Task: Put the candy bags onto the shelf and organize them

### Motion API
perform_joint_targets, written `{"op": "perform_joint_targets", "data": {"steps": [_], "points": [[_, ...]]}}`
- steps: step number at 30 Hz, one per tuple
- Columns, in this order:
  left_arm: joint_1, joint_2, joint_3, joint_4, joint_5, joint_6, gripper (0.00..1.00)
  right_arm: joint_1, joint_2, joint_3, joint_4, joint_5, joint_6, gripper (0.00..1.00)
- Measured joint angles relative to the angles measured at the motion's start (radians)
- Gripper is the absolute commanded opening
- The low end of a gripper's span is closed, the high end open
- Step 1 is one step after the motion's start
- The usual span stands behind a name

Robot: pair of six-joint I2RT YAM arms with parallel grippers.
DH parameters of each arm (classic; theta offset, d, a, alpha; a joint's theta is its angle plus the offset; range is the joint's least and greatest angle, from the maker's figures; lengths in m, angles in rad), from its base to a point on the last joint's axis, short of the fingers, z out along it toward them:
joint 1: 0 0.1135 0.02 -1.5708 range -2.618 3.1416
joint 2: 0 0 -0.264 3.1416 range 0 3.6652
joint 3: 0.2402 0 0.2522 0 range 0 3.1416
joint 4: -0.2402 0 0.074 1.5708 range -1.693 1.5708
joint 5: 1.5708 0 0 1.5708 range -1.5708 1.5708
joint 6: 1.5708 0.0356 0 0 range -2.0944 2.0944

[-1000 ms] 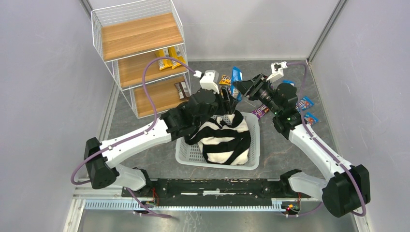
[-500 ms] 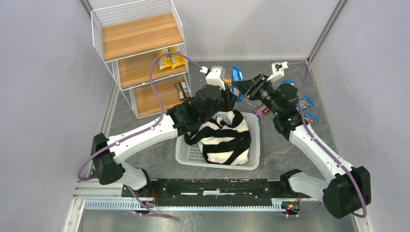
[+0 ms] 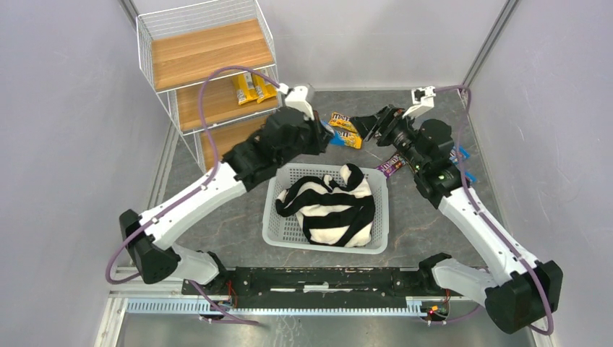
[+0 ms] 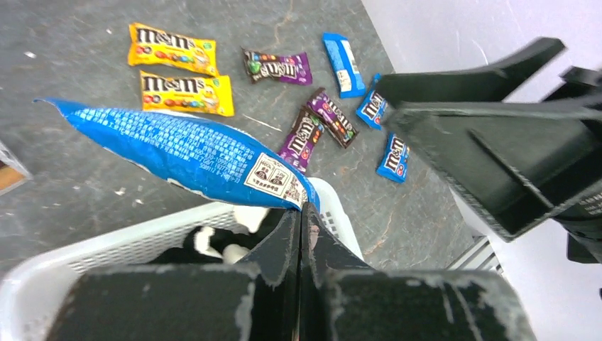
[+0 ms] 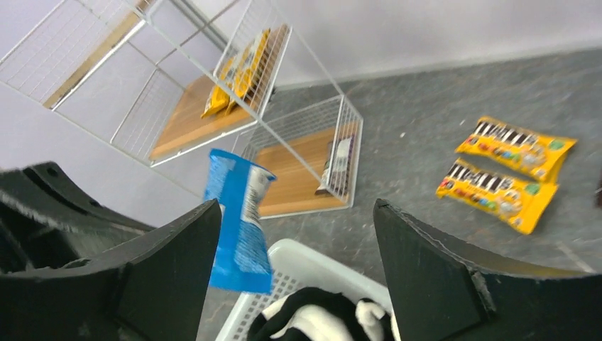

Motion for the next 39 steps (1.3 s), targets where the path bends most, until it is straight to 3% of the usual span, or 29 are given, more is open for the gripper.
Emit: {"op": "perform_joint_targets", "data": {"steps": [4, 11, 18, 21, 31, 39], "points": [[0.095, -0.053, 0.079, -0.111, 0.073, 0.051, 0.02, 0.0, -0.065, 0.043, -0.051, 0.061, -0.093, 0.91], [0.24, -0.103, 0.358, -0.281, 0.177, 0.157, 0.02, 0.0, -0.158, 0.047, -0.097, 0.157, -0.208, 0.92], [0.369, -0.018, 0.713, -0.4, 0.24, 0.261, 0.02, 0.0, -0.159, 0.046, -0.154, 0.197, -0.264, 0.92], [0.427, 0.031, 0.792, -0.407, 0.279, 0.277, 0.02, 0.0, -0.16, 0.045, -0.171, 0.208, -0.28, 0.92], [0.726, 0.247, 0.844, -0.328, 0.594, 0.234, 0.02, 0.0, -0.207, 0.045, -0.251, 0.265, -0.341, 0.94], [0.821, 0.326, 0.824, -0.241, 0.772, 0.143, 0.02, 0.0, -0.217, 0.044, -0.266, 0.277, -0.355, 0.94]]}}
